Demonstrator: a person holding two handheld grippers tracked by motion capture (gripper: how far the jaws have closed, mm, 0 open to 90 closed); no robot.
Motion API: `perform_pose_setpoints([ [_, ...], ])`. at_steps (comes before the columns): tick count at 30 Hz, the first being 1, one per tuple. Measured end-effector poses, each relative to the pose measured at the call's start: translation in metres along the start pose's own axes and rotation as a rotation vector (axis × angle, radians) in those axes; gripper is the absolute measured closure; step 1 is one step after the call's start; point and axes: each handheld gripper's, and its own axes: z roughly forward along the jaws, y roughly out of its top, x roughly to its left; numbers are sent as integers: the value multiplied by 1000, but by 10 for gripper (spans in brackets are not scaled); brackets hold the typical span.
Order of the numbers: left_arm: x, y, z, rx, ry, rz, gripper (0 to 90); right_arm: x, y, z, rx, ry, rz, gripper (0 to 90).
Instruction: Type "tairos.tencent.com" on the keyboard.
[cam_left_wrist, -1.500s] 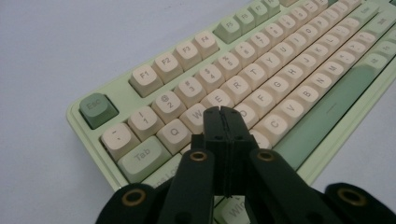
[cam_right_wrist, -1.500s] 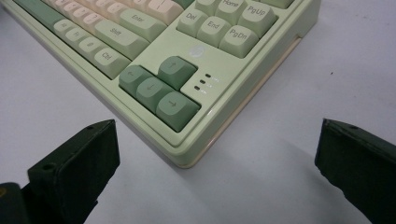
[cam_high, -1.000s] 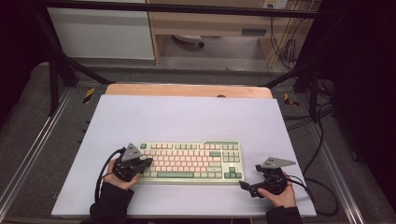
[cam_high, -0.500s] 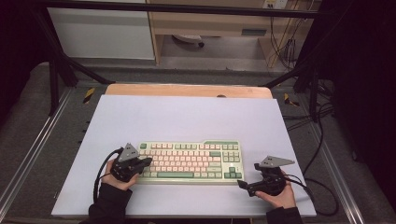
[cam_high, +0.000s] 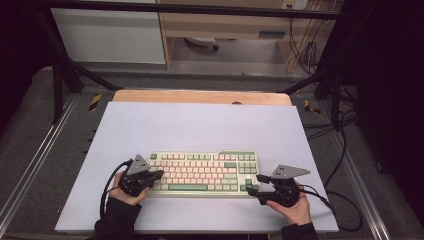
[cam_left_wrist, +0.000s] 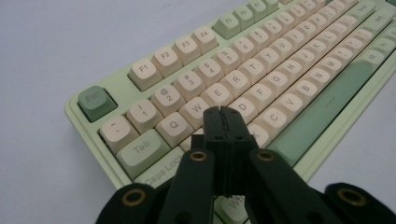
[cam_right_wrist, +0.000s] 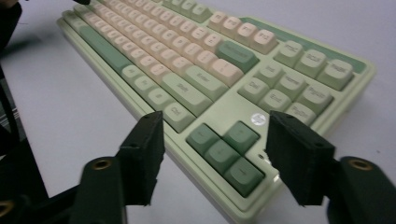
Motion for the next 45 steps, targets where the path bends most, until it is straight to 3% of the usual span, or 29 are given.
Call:
perform_pose_setpoints([
  [7, 0, 0, 1, 0, -5, 3, 899, 14, 11, 15, 16, 32, -33, 610],
  [13, 0, 0, 0, -2, -5, 6, 899, 23, 24, 29, 15, 63, -19, 732],
  [22, -1, 0, 1, -3, -6, 10, 899, 31, 40, 43, 0, 65, -2, 873],
  [31, -2, 0, 1, -3, -9, 11, 899, 39, 55, 57, -17, 84, 10, 900],
  [45, -1, 0, 1, -5, -8, 11, 899, 54, 74, 96, 10, 45, -5, 900],
])
